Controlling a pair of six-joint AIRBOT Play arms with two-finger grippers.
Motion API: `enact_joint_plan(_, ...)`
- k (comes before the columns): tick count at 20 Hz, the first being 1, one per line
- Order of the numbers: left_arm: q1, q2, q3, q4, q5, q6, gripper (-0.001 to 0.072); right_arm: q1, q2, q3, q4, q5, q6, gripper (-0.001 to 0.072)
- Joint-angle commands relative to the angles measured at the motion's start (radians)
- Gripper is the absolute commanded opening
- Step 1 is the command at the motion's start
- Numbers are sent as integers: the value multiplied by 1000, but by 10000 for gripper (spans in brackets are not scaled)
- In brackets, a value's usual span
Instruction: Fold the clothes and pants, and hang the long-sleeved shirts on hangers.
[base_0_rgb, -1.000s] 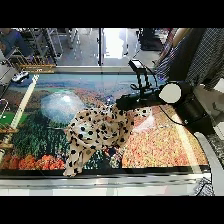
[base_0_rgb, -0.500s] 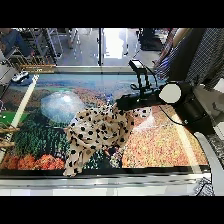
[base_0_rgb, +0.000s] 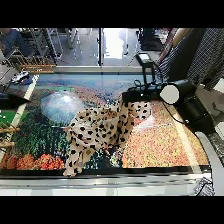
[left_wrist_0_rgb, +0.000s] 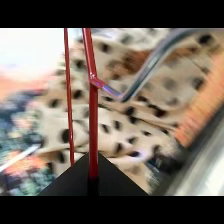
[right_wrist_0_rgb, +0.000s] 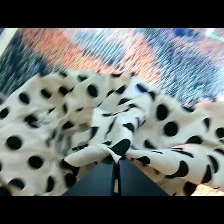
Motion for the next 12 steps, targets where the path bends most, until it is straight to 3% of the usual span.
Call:
enact_joint_plan(1, -249, 8, -131, 13, -89, 67, 8, -64, 0, 1, -56, -66, 52, 15)
enact_joint_plan(4, -431, 4, -258, 124, -78, 88, 8, -111, 0, 1, -54, -65, 51, 15)
enact_joint_plan(7, -511, -12, -303, 209, 28, 88, 8, -122, 0, 1, -51, -64, 48, 15)
enact_joint_plan(12, -545, -51, -302, 97, 364, 90, 8, -119, 0, 1, 102, -30, -22, 15)
